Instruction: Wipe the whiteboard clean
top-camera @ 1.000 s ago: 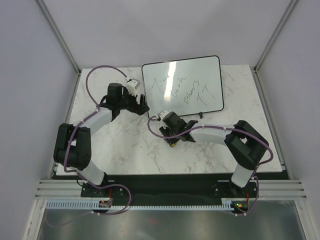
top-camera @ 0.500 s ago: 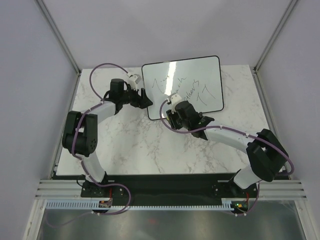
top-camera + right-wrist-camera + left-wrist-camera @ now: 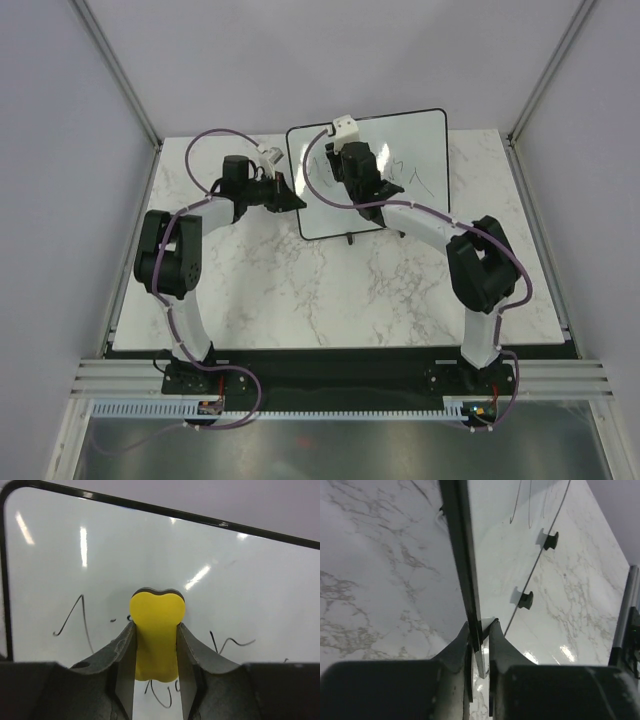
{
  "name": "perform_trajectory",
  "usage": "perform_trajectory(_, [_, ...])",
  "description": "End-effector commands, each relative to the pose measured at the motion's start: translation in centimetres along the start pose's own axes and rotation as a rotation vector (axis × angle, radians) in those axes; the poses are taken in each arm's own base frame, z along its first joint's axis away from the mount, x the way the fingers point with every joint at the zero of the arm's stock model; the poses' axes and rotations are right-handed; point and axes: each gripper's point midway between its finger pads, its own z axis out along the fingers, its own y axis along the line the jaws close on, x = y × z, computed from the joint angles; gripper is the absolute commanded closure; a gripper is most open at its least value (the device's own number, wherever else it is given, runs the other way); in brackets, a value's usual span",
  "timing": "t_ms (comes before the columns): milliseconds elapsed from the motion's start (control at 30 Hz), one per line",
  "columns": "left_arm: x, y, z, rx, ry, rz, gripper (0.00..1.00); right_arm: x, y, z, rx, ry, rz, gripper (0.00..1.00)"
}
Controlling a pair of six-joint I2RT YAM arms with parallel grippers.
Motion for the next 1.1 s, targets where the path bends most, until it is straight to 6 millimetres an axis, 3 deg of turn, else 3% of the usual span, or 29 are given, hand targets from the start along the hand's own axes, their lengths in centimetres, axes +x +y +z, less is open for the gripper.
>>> perform_trajectory(0, [-2.1,0.2,0.3,-0.010,-0.039,0.102,0.92,-1.3,-1.8,2.7,0.106,-0.054,-0.031,1.00])
perform_trajectory(67, [-1.6,0.7,0.4,-0.020,-0.018,0.105,0.98,-1.4,-1.5,3.6,0.104,-0.049,-0.041,1.00])
perform_trajectory(200, [-1.8,1.4,0.8,-0.032,-0.001,0.109,0.98,1.0,1.2,5.0,0.036,-0.001,-0.039,1.00])
perform_trajectory(267, [-1.6,1.6,0.9,-0.034,0.008,0.103,0.98,1.7,3.1,4.9,-0.008,0.001,-0.049,1.00])
perform_trajectory(400, [-1.6,1.7,0.9,-0.042,0.010,0.114,0.98,2.6,8.8,3.1,-0.146,-0.029,-0.079,1.00])
perform_trajectory(500, [-1.6,1.6,0.9,-0.036,0.012,0.113,0.98,3.3,10.7,2.3,-0.206,-0.031,-0.054,1.00])
perform_trajectory(567, [-1.7,1.5,0.9,-0.034,0.010,0.115,0.98,3.4,10.0,2.5,-0.172,-0.024,-0.035,1.00])
perform_trajectory(667, [-1.8,1.4,0.8,-0.037,0.009,0.118,0.98,3.3,7.1,3.0,-0.080,-0.006,-0.035,1.00])
perform_trajectory(900, [-1.7,1.3,0.7,-0.037,0.010,0.117,0.98,2.6,-5.8,3.9,0.196,0.022,0.031,1.00])
perform_trajectory(1000, [-1.7,1.4,0.7,-0.039,0.011,0.114,0.98,3.0,-8.0,4.2,0.229,0.048,0.016,1.00])
perform_trajectory(1067, [-1.4,1.3,0.7,-0.035,0.017,0.110,0.98,3.1,-7.3,4.3,0.193,0.056,-0.002,1.00])
